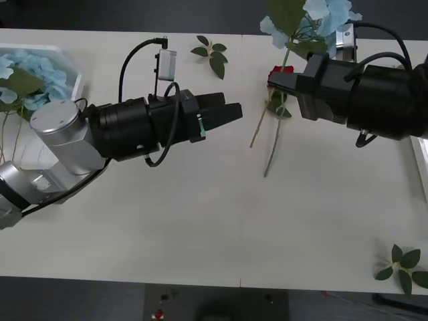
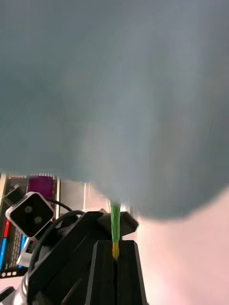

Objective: Put the red flowers into the right box and the blue flowers into the left box

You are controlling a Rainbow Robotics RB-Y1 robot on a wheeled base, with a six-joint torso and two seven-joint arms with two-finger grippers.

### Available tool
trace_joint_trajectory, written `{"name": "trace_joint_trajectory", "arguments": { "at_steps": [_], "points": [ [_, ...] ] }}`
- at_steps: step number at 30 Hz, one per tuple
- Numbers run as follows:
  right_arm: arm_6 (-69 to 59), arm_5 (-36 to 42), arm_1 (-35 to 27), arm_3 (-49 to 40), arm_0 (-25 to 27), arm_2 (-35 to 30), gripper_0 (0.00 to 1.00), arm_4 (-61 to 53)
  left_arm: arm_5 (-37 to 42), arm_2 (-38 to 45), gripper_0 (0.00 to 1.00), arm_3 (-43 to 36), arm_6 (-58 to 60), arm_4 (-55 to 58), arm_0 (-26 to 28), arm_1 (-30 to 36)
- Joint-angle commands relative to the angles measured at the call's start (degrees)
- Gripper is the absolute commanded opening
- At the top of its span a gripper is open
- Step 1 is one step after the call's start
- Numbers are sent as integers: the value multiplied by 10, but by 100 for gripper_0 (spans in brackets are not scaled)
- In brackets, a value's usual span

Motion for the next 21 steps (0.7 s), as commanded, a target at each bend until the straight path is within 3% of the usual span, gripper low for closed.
{"name": "trace_joint_trajectory", "arguments": {
  "at_steps": [1,8,21],
  "points": [
    [2,8,7,-15,-29,11,0,8,-12,-36,100,11,-13,1,-43,4],
    [0,54,8,-17,-58,14,0,2,-9,-78,100,14,-13,1,-59,26],
    [5,52,22,-7,-119,84,0,8,10,-95,100,-7,-13,6,-59,27]
  ]
}}
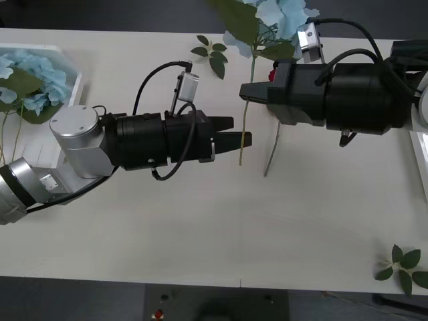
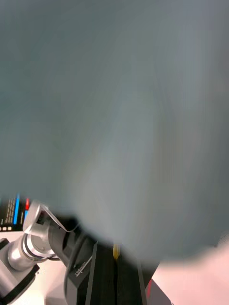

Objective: Put the red flowers into the right box and the blue flowers into the left box

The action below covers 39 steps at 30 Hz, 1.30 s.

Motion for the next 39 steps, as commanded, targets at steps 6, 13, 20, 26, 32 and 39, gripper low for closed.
{"name": "trace_joint_trajectory", "arguments": {
  "at_steps": [6,13,20,26,32,39],
  "points": [
    [6,-1,21,13,-45,32,0,7,26,11,100,-40,-13,36,-10,25],
    [5,-1,29,24,-54,36,0,3,41,11,100,-38,-13,35,1,99],
    [5,-1,31,30,-54,37,0,2,43,15,100,-26,-13,36,9,126],
    [6,-3,33,35,-55,37,0,-1,102,30,100,-3,-6,41,6,130],
    [7,-3,33,35,-56,37,0,-6,140,35,100,-11,24,106,7,129],
    [6,-20,32,36,-60,37,0,1,140,40,100,-22,86,113,6,116]
  ]
}}
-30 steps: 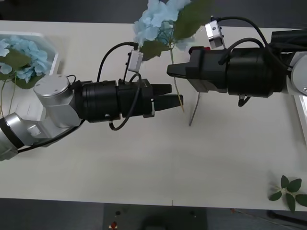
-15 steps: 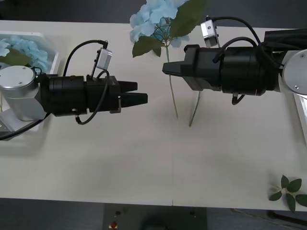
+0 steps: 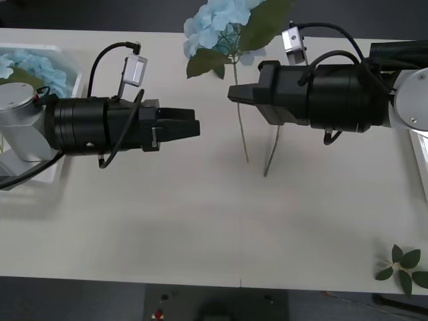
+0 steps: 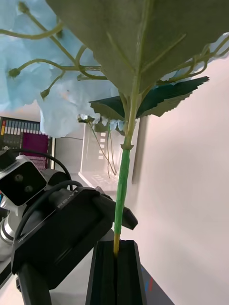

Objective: Put the red flowers into the right box and the blue flowers into the left box

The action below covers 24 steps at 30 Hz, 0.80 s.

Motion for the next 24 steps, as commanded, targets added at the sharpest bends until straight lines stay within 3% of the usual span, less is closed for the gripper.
{"name": "trace_joint_trajectory", "arguments": {
  "at_steps": [1,9,24],
  "points": [
    [6,-13,1,-3,-21,-6,0,3,3,12,100,-22,94,3,6,-10],
    [13,-27,0,-4,-25,-6,0,2,-11,7,100,-18,121,-14,-16,-52],
    [27,-38,4,-9,-24,-5,0,14,-128,-24,100,-16,182,-15,-51,-95]
  ]
}}
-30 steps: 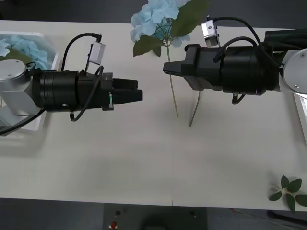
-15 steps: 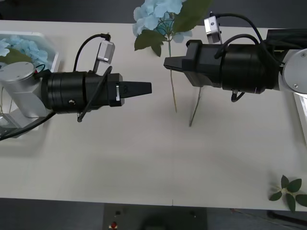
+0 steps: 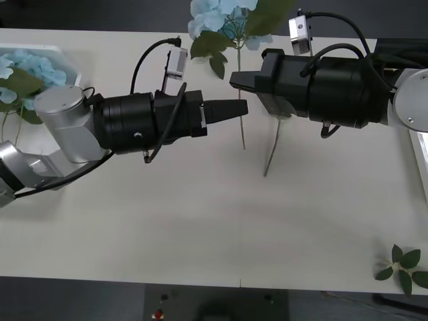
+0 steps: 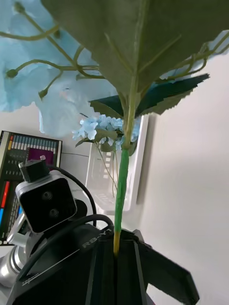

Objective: Put the red flowers into the right box and the blue flowers into the left box

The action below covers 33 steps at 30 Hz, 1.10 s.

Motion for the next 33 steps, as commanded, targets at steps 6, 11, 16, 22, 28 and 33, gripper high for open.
{"name": "trace_joint_trajectory", "arguments": {
  "at_steps": [6,11,16,22,28,33],
  "points": [
    [28,11,4,-9,-24,-5,0,5,-31,-14,100,-13,129,0,-17,11],
    [29,11,4,-9,-24,-5,0,10,-30,-29,100,-13,156,-8,-17,22],
    [33,11,4,-9,-25,-6,0,73,-24,-33,100,-13,156,-26,-17,25],
    [44,11,4,-12,-25,-6,0,145,-21,-43,100,-34,155,-27,-18,25],
    [54,9,3,-22,-24,-6,0,205,-21,-45,100,-49,157,-27,-19,20],
    [49,8,4,-33,-24,-6,0,197,-21,-56,100,-49,156,-27,-22,16]
  ]
}}
